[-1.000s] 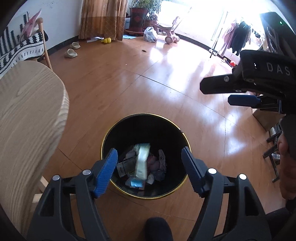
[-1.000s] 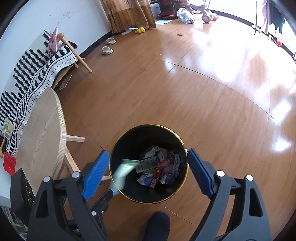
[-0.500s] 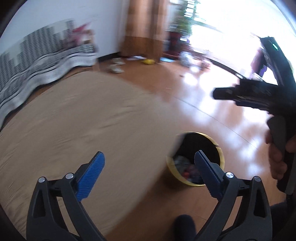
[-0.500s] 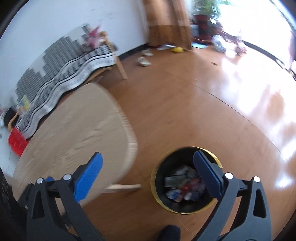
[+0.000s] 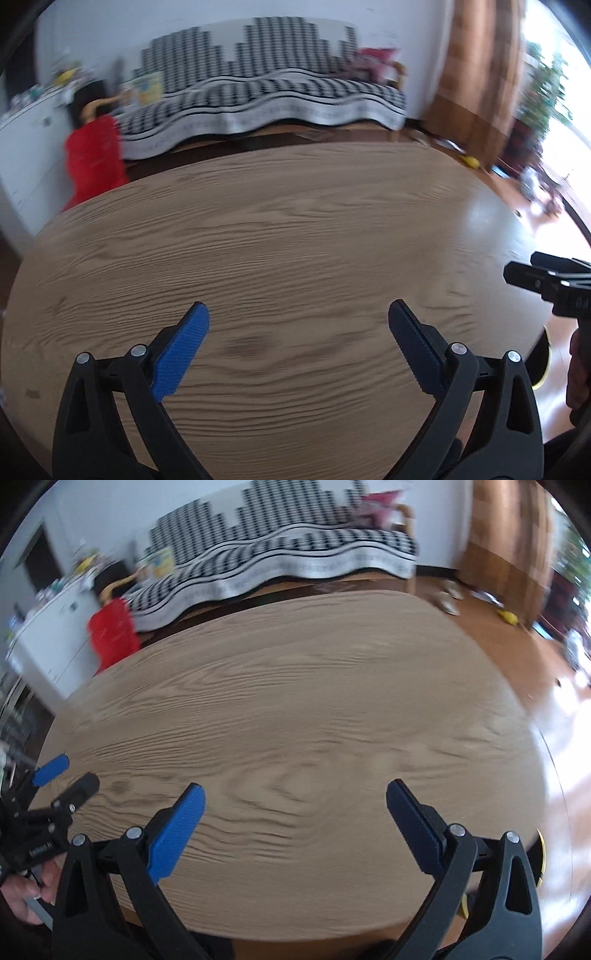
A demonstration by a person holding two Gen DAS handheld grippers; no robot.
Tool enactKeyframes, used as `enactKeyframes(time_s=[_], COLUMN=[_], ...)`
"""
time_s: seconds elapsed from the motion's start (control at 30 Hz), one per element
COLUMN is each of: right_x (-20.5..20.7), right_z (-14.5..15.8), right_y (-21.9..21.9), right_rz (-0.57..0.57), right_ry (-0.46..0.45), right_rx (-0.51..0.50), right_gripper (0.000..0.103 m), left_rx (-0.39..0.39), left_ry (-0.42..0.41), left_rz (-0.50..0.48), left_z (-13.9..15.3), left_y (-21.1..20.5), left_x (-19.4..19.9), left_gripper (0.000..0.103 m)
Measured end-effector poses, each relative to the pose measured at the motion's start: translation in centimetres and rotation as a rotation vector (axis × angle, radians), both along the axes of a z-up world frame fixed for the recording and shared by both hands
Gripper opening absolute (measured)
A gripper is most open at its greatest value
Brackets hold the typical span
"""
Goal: Collect trash
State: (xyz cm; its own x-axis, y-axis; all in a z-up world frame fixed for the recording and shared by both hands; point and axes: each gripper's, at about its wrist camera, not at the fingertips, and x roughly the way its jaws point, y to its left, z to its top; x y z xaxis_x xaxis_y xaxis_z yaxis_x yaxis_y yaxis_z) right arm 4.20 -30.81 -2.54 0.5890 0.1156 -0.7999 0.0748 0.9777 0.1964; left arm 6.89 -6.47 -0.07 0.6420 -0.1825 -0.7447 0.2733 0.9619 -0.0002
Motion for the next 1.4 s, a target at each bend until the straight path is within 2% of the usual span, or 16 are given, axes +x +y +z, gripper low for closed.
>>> enactKeyframes(time_s=[0.17, 0.33, 1.4], right_x=[2.1, 3.7, 3.5], right_z=[-0.5, -1.2, -1.7], right_y=[5.2, 8.3, 8.0], right_rz=[0.065, 0.09, 0.091], right_ry=[0.003, 0.007, 0.012], right_rx=[-0.011, -0.036, -0.061], right_gripper=[0.095, 0.095, 0.095], left_rx=[-0.01, -0.007, 0.002], left_ry=[-0.002, -0.014, -0.034], left_rz=[0.101, 0.138, 0.142], left_z=[0.0, -0.1, -0.2], left_y=[5.8, 8.6, 8.1], left_x=[1.1, 2.1, 1.8], left_gripper=[0.095, 0.095, 0.095])
